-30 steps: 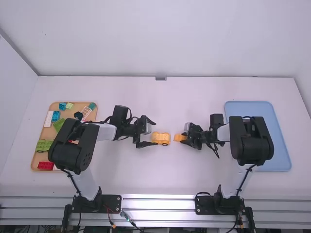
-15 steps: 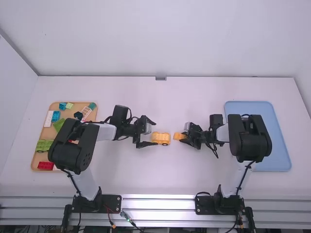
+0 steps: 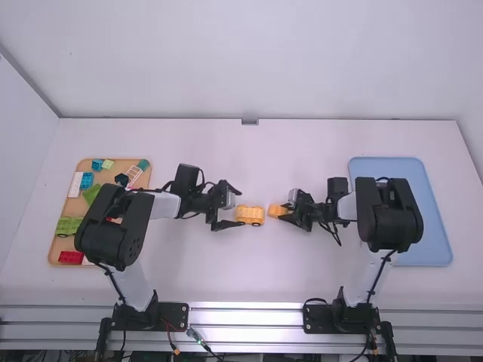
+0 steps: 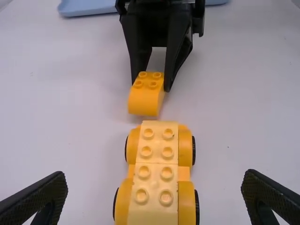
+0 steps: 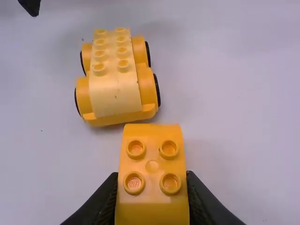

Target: Assemble lego blocks to make yellow taxi

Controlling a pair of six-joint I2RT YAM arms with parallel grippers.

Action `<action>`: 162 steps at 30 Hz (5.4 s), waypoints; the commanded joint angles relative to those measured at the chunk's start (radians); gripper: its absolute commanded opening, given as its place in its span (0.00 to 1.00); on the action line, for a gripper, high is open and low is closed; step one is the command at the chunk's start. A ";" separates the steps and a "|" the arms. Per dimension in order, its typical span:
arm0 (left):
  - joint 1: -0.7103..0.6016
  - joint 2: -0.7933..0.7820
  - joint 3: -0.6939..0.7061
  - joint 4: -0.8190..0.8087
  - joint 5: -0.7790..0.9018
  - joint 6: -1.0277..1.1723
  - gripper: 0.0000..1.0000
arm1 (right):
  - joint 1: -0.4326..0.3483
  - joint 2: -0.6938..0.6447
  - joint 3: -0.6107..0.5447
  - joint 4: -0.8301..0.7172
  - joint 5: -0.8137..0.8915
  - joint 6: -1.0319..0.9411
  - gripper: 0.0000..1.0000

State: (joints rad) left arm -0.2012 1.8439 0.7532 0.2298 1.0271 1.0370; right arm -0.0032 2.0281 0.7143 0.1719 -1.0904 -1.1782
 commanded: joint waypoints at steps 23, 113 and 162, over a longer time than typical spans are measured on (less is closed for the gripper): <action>-0.062 0.209 0.001 0.270 0.005 -0.098 0.99 | 0.175 -0.207 0.016 -0.071 0.052 0.056 0.26; -0.074 0.317 0.097 0.277 0.057 -0.132 0.56 | 0.384 -0.019 0.143 -0.094 0.419 0.213 0.25; -0.074 0.246 0.106 0.166 -0.041 -0.169 0.99 | 0.259 -0.059 0.095 0.023 0.037 0.183 0.67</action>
State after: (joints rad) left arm -0.2722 2.1334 0.8604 0.4191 1.0317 0.8635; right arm 0.2661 1.9930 0.8352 0.1898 -1.0058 -0.9947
